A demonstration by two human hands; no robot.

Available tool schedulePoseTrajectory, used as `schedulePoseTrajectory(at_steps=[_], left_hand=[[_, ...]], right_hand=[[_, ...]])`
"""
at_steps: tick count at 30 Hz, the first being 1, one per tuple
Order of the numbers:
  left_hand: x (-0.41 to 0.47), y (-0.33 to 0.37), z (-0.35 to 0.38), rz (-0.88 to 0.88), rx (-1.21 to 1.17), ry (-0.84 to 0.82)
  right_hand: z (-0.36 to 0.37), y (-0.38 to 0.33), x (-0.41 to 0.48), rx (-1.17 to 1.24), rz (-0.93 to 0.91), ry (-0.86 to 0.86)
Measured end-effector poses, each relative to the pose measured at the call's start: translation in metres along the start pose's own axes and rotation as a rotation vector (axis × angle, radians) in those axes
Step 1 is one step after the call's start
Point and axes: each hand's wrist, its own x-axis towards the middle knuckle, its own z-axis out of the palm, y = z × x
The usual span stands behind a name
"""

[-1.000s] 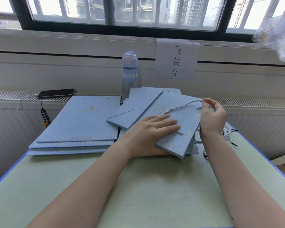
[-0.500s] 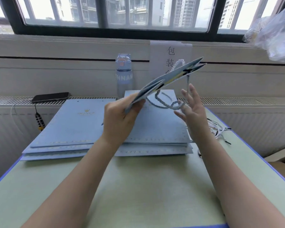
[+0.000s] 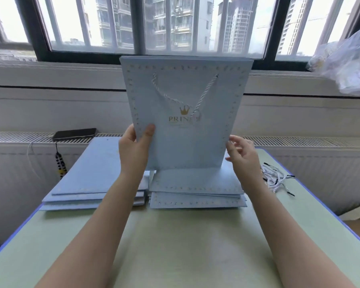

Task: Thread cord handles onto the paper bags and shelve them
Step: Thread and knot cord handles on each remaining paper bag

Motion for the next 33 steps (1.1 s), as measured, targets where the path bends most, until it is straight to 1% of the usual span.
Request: schedulePoseTrajectory(at_steps=[3, 5, 7, 9, 13, 16, 19, 21, 23, 26, 28, 29, 31, 33], left_hand=[[-0.003, -0.025, -0.003, -0.08, 0.039, -0.1], [-0.005, -0.038, -0.005, -0.128, 0.064, -0.143], [-0.007, -0.045, -0.006, -0.184, 0.138, -0.178], [-0.01, -0.048, -0.006, -0.202, 0.216, -0.203], [-0.014, -0.045, -0.002, -0.091, 0.348, -0.238], [-0.018, -0.042, 0.002, -0.097, 0.514, -0.3], [-0.021, -0.042, 0.003, -0.09, 0.648, -0.292], [-0.02, -0.045, 0.002, -0.128, 0.691, -0.256], [-0.018, -0.047, 0.002, -0.181, 0.713, -0.239], [-0.019, -0.047, 0.004, -0.249, 0.691, -0.282], [-0.02, -0.047, 0.006, -0.248, 0.702, -0.378], [-0.02, -0.048, 0.007, -0.234, 0.754, -0.448], [-0.021, -0.049, 0.007, -0.223, 0.881, -0.568], [-0.021, -0.048, 0.006, -0.238, 0.956, -0.624]], right_hand=[[0.0, 0.006, -0.001, -0.131, 0.037, -0.115], [0.0, 0.009, -0.003, -0.156, 0.052, -0.141], [0.001, 0.011, -0.003, -0.147, 0.067, -0.105], [0.001, 0.011, -0.003, -0.136, 0.068, -0.081], [0.006, 0.008, -0.006, -0.247, 0.038, -0.04], [0.006, 0.007, -0.007, -0.301, 0.047, 0.062], [0.0, 0.011, -0.004, -0.411, 0.118, 0.071], [-0.002, 0.015, -0.001, -0.52, 0.176, 0.033], [0.001, 0.018, 0.001, -0.588, 0.211, -0.044], [0.006, 0.017, 0.002, -0.644, 0.226, -0.172], [0.008, 0.015, 0.001, -0.691, 0.255, -0.25], [0.009, 0.015, 0.001, -0.713, 0.271, -0.28], [0.01, 0.014, -0.002, -0.759, 0.288, -0.303], [0.011, 0.015, -0.006, -0.813, 0.282, -0.293]])
